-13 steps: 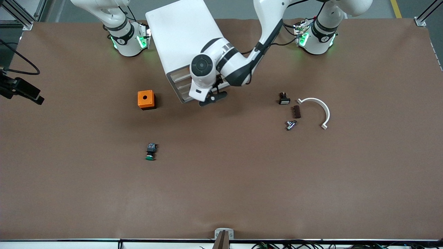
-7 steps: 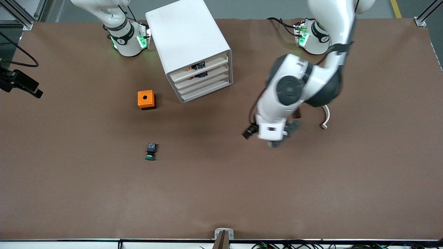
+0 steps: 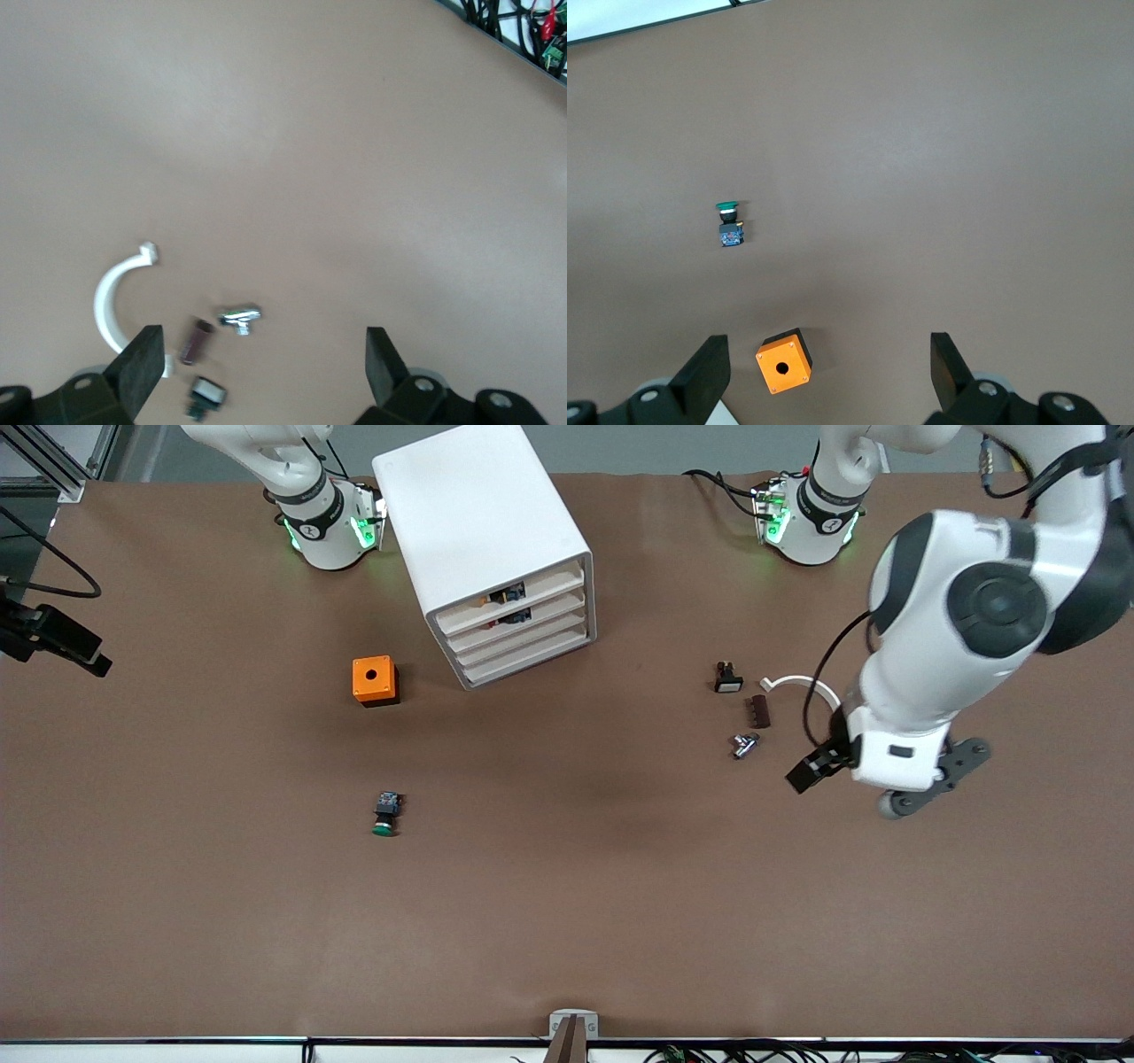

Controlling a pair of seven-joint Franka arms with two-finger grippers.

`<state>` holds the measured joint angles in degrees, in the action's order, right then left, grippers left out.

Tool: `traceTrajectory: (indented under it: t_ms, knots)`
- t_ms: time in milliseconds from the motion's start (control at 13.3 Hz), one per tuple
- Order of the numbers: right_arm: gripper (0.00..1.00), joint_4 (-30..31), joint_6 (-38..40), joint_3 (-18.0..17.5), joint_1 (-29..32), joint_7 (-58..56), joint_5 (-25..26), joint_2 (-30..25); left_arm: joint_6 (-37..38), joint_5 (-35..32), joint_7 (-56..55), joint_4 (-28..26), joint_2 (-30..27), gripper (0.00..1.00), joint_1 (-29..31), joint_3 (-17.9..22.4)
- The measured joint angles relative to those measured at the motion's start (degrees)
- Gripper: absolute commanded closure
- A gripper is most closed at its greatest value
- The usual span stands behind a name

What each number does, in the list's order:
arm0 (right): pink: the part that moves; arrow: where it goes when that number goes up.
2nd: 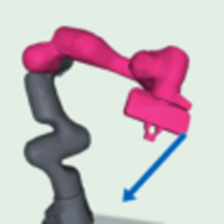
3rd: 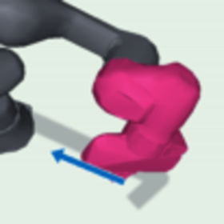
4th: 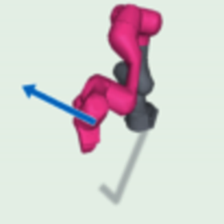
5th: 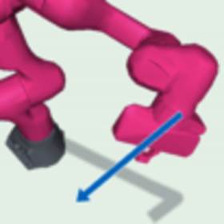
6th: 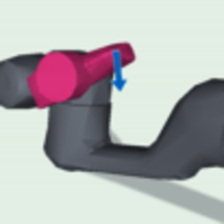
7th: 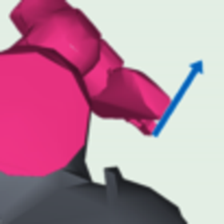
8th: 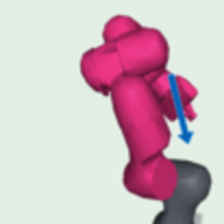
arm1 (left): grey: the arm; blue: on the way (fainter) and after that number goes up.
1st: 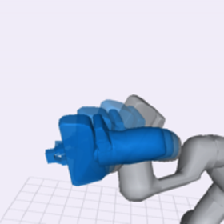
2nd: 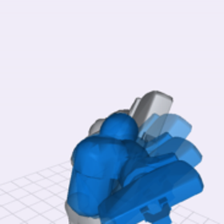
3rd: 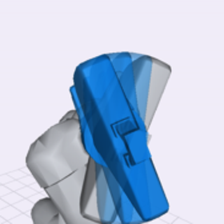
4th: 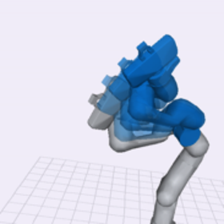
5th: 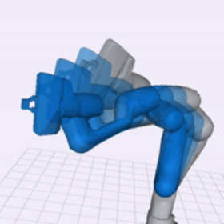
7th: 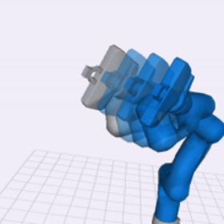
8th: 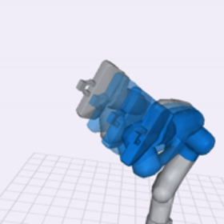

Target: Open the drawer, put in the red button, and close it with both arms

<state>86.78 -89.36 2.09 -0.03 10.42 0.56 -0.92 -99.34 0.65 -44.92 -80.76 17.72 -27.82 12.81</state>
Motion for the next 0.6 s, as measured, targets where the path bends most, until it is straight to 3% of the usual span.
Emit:
traceTrajectory:
  t_ms: [452, 602]
  knots:
    - [0.0, 0.0, -0.1, 0.0, 0.0, 0.0, 0.0, 0.0, 4.2, -0.1, 24.0, -0.2, -5.6, 0.0, 10.1, -1.0]
    - [0.0, 0.0, -0.1, 0.0, 0.0, 0.0, 0.0, 0.0, 7.0, -0.1, 29.0, -0.3, -8.5, 0.0, 13.9, -3.3]
